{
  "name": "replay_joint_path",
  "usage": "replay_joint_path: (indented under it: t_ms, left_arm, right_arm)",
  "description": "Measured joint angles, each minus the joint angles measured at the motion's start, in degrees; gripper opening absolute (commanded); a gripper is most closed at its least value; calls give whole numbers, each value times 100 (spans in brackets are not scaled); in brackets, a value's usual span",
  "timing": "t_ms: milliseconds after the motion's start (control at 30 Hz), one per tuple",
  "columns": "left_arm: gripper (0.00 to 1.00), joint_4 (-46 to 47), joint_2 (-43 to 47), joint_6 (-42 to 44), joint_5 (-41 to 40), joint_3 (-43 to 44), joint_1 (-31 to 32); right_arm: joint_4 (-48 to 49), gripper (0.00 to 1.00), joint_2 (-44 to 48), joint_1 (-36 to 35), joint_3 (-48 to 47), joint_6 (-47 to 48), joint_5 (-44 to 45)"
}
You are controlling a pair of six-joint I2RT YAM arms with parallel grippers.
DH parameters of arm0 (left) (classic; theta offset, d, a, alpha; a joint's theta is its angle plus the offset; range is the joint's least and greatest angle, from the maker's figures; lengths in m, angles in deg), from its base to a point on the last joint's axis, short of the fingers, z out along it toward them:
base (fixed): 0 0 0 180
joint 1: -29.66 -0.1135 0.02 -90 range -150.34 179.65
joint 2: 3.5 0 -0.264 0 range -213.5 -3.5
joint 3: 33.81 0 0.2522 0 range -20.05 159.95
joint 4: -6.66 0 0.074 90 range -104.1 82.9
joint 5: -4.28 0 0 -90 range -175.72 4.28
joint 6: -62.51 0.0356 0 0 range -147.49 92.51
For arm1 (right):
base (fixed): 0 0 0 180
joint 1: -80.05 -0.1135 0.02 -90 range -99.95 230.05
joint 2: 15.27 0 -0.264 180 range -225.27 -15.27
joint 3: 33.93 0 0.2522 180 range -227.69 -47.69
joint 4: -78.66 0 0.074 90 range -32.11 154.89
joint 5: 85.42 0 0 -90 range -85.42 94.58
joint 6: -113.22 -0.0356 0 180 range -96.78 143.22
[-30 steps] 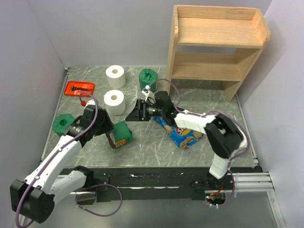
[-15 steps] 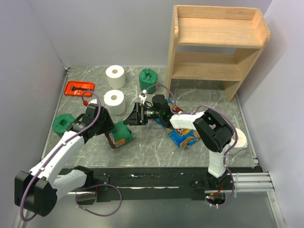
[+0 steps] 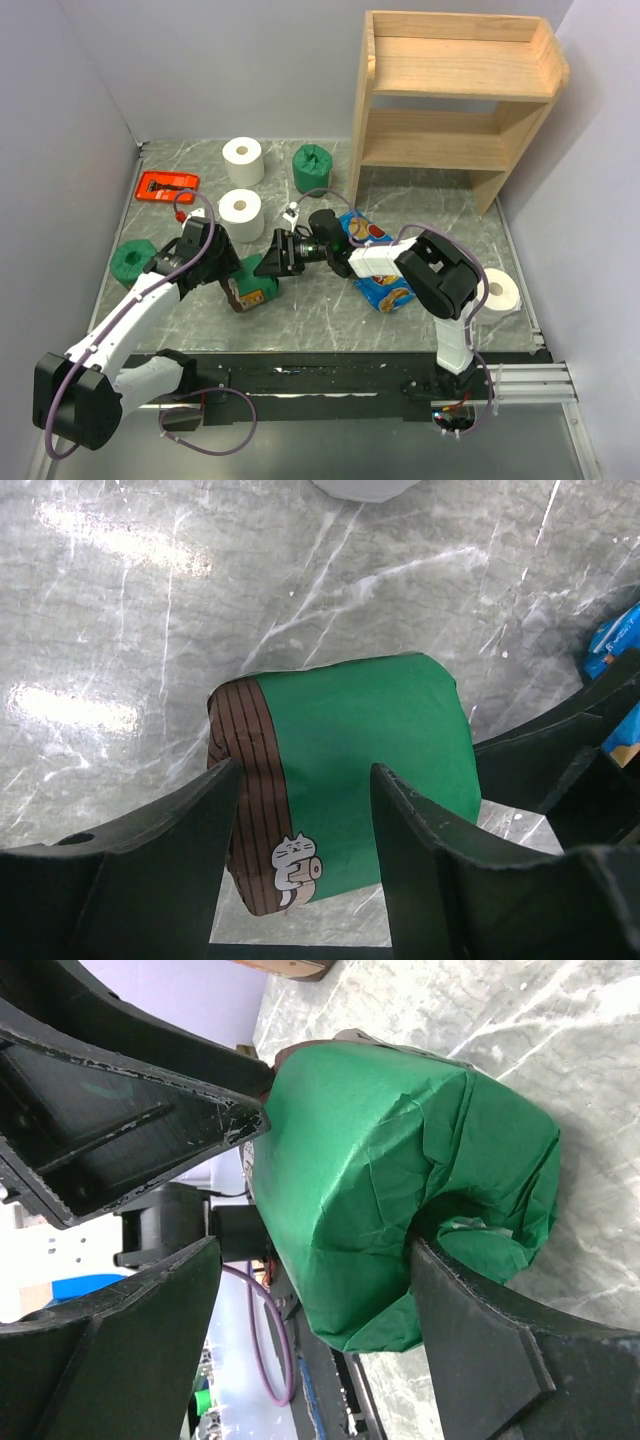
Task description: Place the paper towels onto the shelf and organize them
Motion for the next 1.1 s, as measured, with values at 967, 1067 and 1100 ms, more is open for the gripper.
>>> replay_joint_path:
  t_ms: [967, 1067, 1100]
  left_arm:
    - [63, 17, -101, -83, 116, 20, -13]
    - [78, -92, -162, -61, 192, 225, -9]
    - [84, -153, -214, -35, 203, 358, -7]
  right_arm:
    - [2168, 36, -391, 31, 824, -1141, -262]
    - [2052, 35, -212, 46, 997, -999, -212]
    - [1888, 35, -63, 55, 1075, -876, -160]
